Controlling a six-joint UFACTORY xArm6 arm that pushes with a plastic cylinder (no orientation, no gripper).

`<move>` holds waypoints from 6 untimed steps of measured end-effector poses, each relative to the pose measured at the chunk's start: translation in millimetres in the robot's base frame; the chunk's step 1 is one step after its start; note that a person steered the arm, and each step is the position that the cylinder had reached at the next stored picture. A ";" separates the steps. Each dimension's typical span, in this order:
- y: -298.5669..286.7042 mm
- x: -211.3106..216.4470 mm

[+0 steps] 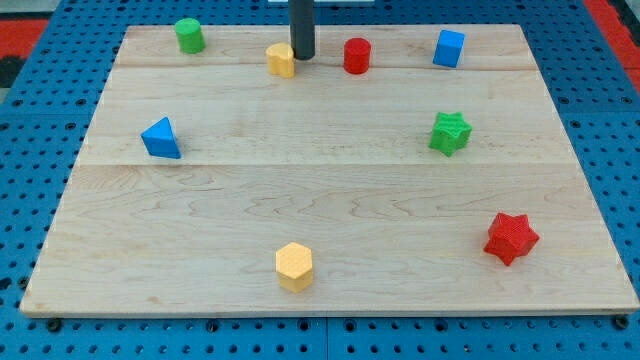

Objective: Move the red circle to the top center

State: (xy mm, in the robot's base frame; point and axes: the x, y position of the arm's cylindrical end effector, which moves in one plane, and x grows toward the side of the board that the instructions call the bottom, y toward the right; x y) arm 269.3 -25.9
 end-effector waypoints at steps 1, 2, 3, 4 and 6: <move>8.7 27.5; 113.7 6.7; 122.6 2.3; 75.7 -0.6; 85.7 -51.8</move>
